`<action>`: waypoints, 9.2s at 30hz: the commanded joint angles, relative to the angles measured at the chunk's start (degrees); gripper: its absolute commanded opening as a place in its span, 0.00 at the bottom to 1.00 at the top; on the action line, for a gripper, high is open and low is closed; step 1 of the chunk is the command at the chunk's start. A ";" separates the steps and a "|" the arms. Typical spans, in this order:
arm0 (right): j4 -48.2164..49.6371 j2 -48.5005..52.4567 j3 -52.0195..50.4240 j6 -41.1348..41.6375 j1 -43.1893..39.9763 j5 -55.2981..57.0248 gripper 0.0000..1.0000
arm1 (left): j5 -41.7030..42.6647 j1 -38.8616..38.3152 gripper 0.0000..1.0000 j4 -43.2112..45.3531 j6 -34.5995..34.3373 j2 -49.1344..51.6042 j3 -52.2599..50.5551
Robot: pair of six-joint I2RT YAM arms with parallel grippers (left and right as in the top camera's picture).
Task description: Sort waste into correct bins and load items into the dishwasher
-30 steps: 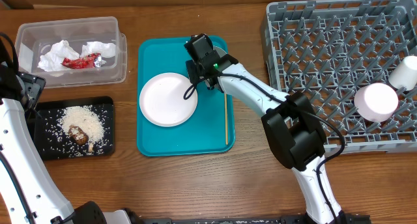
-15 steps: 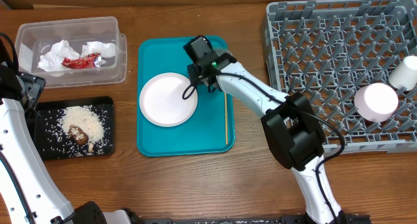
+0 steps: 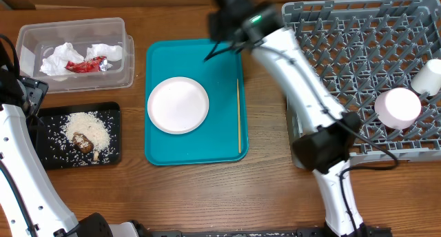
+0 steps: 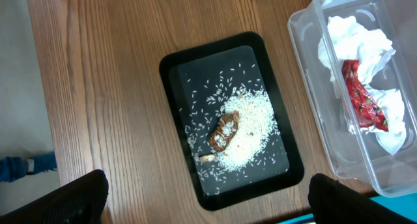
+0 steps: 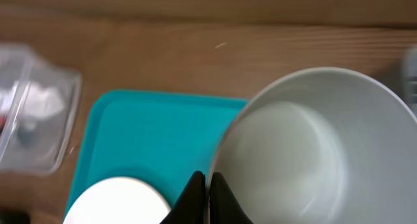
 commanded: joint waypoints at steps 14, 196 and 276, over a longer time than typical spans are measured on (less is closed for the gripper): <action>-3.43 -0.42 -6.03 -6.27 -48.94 -57.57 0.04 | 0.20 -0.11 1.00 -0.09 -1.22 -0.39 -0.13; 6.25 -1.42 -30.77 7.63 9.75 -7.82 0.98 | 0.20 -0.11 1.00 -0.09 -1.22 -0.39 -0.13; 8.33 -10.03 -29.97 2.58 -33.51 29.59 0.04 | 0.20 -0.11 1.00 -0.09 -1.22 -0.39 -0.13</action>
